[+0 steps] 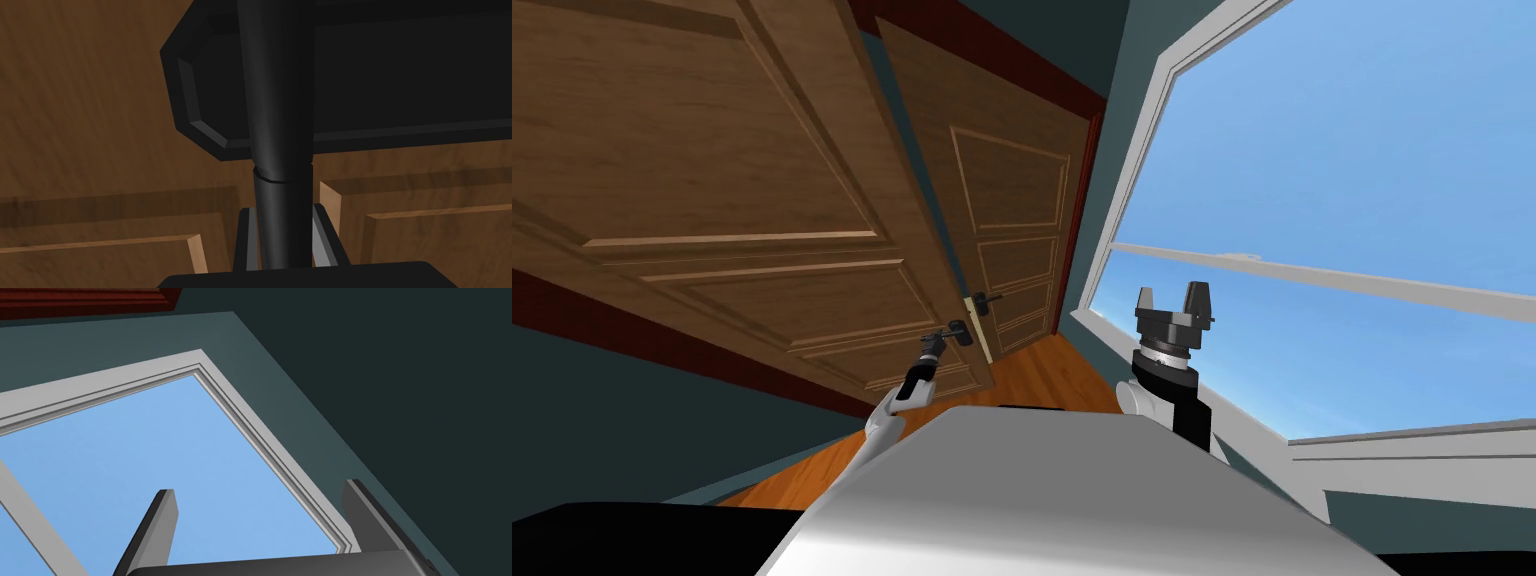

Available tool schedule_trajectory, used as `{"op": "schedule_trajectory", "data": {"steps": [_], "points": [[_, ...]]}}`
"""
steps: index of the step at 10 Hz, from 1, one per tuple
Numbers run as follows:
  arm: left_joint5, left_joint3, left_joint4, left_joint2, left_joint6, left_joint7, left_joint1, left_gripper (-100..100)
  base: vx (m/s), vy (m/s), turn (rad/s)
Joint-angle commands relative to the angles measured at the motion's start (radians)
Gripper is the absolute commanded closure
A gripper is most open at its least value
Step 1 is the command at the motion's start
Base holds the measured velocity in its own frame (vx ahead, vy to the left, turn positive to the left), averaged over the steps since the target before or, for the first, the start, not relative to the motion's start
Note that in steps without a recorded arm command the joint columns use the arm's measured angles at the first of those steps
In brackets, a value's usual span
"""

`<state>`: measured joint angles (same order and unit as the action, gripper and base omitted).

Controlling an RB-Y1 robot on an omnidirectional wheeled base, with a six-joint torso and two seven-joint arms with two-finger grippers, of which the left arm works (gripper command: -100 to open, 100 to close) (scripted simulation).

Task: Pull the door open

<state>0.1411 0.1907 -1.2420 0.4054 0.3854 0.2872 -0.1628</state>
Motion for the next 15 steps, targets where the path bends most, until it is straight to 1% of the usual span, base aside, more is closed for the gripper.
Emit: {"op": "schedule_trajectory", "data": {"steps": [1, 3, 4, 7, 8, 9, 10, 11, 13, 14, 15], "points": [[-0.002, -0.022, -0.010, 0.007, 0.012, 0.014, -0.011, 100, -0.241, 0.062, -0.134], [-0.002, -0.043, -0.021, 0.024, 0.028, 0.033, -0.029, 100, -0.212, 0.033, -0.116], [-0.002, -0.059, -0.030, 0.037, 0.039, 0.047, -0.042, 100, -0.260, 0.038, -0.135], [-0.002, -0.090, -0.046, 0.062, 0.062, 0.075, -0.068, 100, -0.263, 0.061, -0.137], [-0.001, -0.077, -0.023, 0.066, 0.064, 0.070, -0.056, 100, -0.121, 0.025, -0.018], [-0.002, -0.094, -0.030, 0.082, 0.087, 0.088, -0.081, 100, -0.181, 0.037, -0.113], [-0.002, -0.101, -0.035, 0.092, 0.098, 0.097, -0.093, 100, -0.267, 0.051, -0.171], [-0.002, -0.114, -0.045, 0.108, 0.118, 0.112, -0.113, 100, -0.247, 0.062, -0.184], [-0.003, -0.132, -0.059, 0.130, 0.145, 0.134, -0.140, 100, -0.219, 0.092, -0.154], [-0.003, -0.144, -0.068, 0.145, 0.163, 0.148, -0.159, 100, -0.258, 0.080, -0.156], [-0.004, -0.151, -0.073, 0.154, 0.173, 0.156, -0.169, 100, -0.243, 0.050, -0.097]]}}
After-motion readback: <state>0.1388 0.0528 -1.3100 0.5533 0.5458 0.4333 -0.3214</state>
